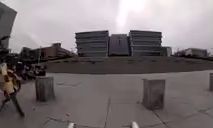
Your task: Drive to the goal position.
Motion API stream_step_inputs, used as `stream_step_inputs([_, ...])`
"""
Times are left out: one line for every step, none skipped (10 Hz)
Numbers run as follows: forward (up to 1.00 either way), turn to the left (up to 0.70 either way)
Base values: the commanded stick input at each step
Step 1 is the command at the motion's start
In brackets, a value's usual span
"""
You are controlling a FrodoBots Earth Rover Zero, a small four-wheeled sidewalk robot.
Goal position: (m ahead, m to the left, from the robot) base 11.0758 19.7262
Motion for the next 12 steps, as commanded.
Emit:
stream_step_inputs([0.70,0.00])
stream_step_inputs([0.70,0.00])
stream_step_inputs([0.70,0.00])
stream_step_inputs([0.70,0.17])
stream_step_inputs([0.70,0.27])
stream_step_inputs([0.70,0.27])
stream_step_inputs([0.70,0.27])
stream_step_inputs([0.70,0.27])
stream_step_inputs([0.70,0.15])
stream_step_inputs([0.70,0.00])
stream_step_inputs([0.70,0.00])
stream_step_inputs([0.70,0.00])
